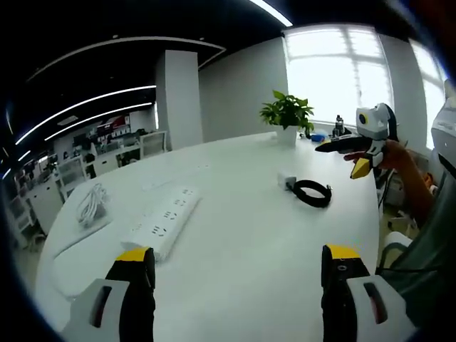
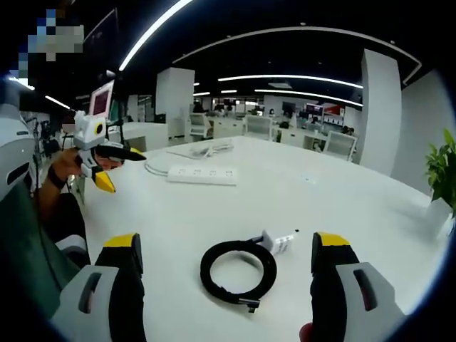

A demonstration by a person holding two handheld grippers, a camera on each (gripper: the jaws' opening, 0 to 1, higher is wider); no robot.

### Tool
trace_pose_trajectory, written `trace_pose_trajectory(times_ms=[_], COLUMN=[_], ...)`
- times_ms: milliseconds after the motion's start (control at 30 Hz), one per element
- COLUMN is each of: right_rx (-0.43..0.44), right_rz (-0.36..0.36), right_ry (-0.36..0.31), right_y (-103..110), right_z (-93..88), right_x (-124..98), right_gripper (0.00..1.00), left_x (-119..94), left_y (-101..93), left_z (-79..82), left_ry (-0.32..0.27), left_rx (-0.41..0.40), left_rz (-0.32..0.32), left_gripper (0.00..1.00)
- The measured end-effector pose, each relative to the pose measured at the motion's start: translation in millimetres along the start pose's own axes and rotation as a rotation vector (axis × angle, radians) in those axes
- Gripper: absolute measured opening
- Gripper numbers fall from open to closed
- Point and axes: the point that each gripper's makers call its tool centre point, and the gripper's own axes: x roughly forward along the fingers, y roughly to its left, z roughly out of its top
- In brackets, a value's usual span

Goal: Straighten the power strip on the desk, plug the charger into it

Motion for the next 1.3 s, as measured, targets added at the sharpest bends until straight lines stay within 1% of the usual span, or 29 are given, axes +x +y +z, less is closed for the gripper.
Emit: trace_pose_trajectory(times_ms=[200, 300, 400, 533, 700, 867, 1000, 1167, 1300], right_rx=[0.005, 0.003, 0.011, 0.012, 0.013, 0.015, 0.020, 0.022, 0.022], right_rz=[-0.007, -0.007, -0.004, -0.011, -0.008, -0.011, -0.011, -0.017, -0.017], right_ry=[0.001, 0.008, -0.003, -0.006, -0.005, 0.000, -0.001, -0.001, 0.002], right_y=[-2.4, -2.4, -1.9, -3.4, -3.3, -4.6, -5.3, -7.5, -8.2], right_z=[-2.1, -3.9, -2.1, -1.5, -2.5, -4.9, -5.9, -6.8, -8.1], right_x=[-0.4, -0.3, -1.2, -1.5, -1.2, -0.5, -1.8, -2.8, -2.2], right_gripper=[0.98, 0.98, 0.97, 0.97, 0.96, 0.95, 0.95, 0.94, 0.94], left_x=[5.0, 6.2, 6.8, 8.0, 10.3, 18.3, 24.3, 28.5, 30.2], left_y=[4.3, 5.1, 7.8, 11.9, 13.2, 18.8, 22.3, 22.4, 26.2], left_z=[2.7, 3.3, 6.1, 5.6, 5.5, 11.0, 11.9, 12.7, 14.2], left_ry=[0.006, 0.013, 0.009, 0.026, 0.026, 0.029, 0.032, 0.034, 0.036], left_rx=[-0.014, -0.001, 0.015, 0.045, 0.040, 0.047, 0.043, 0.042, 0.045], left_rz=[0.004, 0.003, 0.011, 0.037, 0.033, 0.032, 0.033, 0.026, 0.031], left_gripper=[0.99, 0.99, 0.99, 0.99, 0.99, 0.99, 0.99, 0.99, 0.99])
